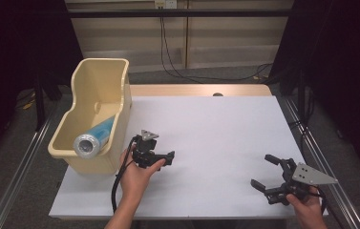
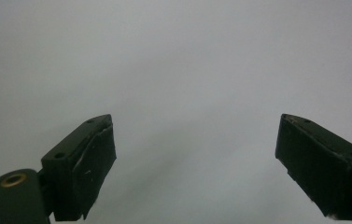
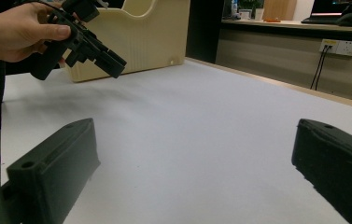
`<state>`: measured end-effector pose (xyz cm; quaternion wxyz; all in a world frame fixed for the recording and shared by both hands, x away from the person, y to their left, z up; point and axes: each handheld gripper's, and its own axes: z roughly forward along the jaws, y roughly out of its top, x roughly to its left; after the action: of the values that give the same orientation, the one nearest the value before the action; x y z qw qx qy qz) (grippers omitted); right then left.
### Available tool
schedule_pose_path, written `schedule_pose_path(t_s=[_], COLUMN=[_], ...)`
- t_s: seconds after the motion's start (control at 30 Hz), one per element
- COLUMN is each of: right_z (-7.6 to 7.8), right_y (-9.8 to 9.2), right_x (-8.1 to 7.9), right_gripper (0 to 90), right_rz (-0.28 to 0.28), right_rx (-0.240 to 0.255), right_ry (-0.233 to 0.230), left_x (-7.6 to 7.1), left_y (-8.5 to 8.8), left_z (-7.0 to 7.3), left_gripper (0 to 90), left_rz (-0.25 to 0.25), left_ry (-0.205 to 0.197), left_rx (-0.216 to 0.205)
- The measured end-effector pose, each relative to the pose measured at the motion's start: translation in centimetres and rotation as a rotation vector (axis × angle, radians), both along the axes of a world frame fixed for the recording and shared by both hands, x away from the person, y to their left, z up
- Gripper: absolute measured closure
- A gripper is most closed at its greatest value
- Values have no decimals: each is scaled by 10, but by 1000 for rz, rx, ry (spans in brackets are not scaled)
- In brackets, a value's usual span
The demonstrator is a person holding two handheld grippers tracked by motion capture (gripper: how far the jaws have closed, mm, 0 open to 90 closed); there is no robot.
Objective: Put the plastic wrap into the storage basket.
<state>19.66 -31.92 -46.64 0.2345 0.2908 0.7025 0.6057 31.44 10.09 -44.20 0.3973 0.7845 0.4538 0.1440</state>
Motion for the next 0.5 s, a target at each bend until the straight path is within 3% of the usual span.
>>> schedule_pose_path(t_s=[0.03, 0.07, 0.1, 0.13, 0.27, 0.37, 0.5], right_z=[0, 0, 0, 0, 0, 0, 0], right_y=[0, 0, 0, 0, 0, 0, -1], right_x=[0, 0, 0, 0, -1, 0, -1], right_gripper=[1, 1, 1, 1, 0, 0, 0], right_rz=[-1, -1, -1, -1, -2, -3, -5], right_rx=[1, 1, 0, 1, 0, 6, 6], right_ry=[0, 0, -1, -1, 1, 3, 2], left_x=[-2, -2, -5, -5, -12, -15, -17], left_y=[1, 1, 2, 2, 4, 6, 7], left_z=[-1, -1, -3, -3, -7, -6, -6], left_gripper=[113, 109, 107, 108, 106, 105, 105], left_rz=[-1, -1, 9, 9, 18, 11, 7], left_ry=[-33, -33, -77, -77, -182, -236, -255], left_rx=[3, 3, -2, -2, -33, -43, -57])
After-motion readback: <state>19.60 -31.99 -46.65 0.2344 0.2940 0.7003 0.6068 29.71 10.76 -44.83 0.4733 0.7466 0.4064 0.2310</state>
